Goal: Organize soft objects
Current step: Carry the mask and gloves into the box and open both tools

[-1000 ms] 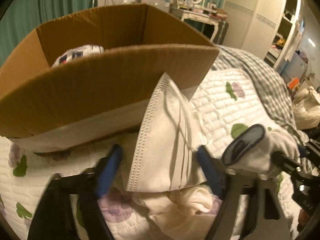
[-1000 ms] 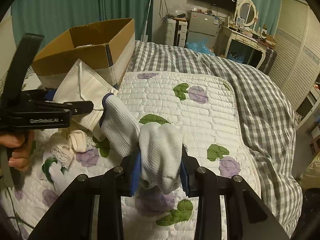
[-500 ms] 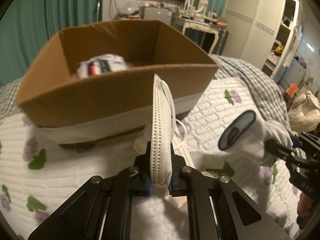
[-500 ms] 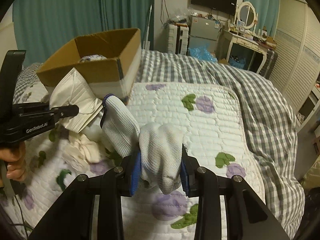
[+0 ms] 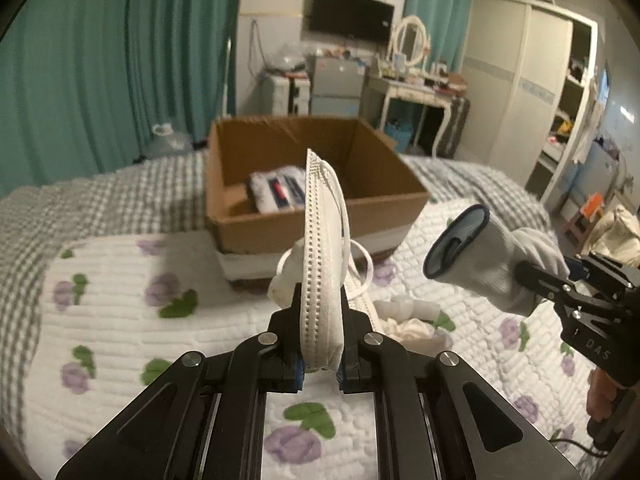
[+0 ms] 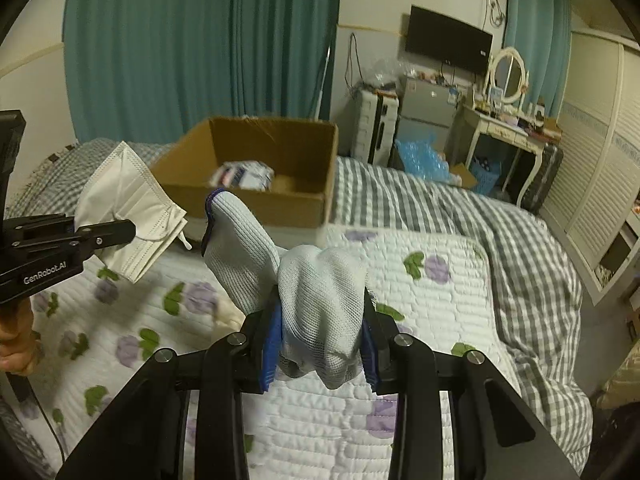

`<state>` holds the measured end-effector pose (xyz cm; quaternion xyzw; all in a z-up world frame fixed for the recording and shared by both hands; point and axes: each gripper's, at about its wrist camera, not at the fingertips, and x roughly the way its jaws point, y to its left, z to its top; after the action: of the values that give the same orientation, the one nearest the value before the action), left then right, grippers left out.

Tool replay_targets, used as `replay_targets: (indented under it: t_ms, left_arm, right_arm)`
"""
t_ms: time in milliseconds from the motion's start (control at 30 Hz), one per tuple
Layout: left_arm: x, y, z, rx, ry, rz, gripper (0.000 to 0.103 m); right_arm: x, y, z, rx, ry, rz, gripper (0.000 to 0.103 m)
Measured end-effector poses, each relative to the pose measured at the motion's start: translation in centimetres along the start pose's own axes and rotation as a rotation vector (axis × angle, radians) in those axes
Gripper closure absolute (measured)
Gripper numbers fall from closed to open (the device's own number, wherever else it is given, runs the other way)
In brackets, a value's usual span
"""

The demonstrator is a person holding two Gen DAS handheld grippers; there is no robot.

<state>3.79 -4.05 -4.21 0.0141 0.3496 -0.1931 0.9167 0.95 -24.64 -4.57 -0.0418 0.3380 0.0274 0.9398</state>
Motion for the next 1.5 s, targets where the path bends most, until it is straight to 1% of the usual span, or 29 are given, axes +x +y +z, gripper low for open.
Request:
replay_targets:
  t_ms: [267,533,700,833,967,1133,1300,1500]
  left_arm:
    - [-5.3,0.5,1.7,0.004,-0.120,0.019,0.093]
    - [-9.4,1.0,3.6,0.015,-0.242,0.043,0.093]
    - [-10.5,1.9,4.9,0.013,-0.294,0.054,0.093]
    - [-10.6,2.5,6.3,0.015,-0.330,0.066,0.093]
    - [-9.8,3.0,7.4,0.009,-0.361,0.070,0.093]
    - [-7.4,3.2,8.4,0.023,-0.371,0.079,0.093]
    - [-4.1,3.3,9.4,0.028,-0.343,0.078,0.093]
    - [0.9,3.8,10.6,0.025,-0.296,0.093,0.093]
  right_arm:
    - [-5.0,1.8,2.1,-0.030,-0.091,-0.006,0.070]
    - [-9.2,2.8,4.8,-0.042,-0.190,-0.017,0.069]
    - [-10.7,2.8,6.9,-0.043,-0.260,-0.033,0.069]
    - [-11.1,2.9,8.6,-0.059,-0.305,-0.044,0.069]
    - [-10.3,3.3,10.4,-0.078,-0.343,-0.043,0.069]
    - [-7.9,3.4,11.8,-0.100,-0.359,-0.038,0.069]
    - [-3.9,3.0,12.7,-0.099,-0.339,-0.023,0.068]
    - [1.7,2.5,13.7,-0.098,-0.292,-0.010,0.068]
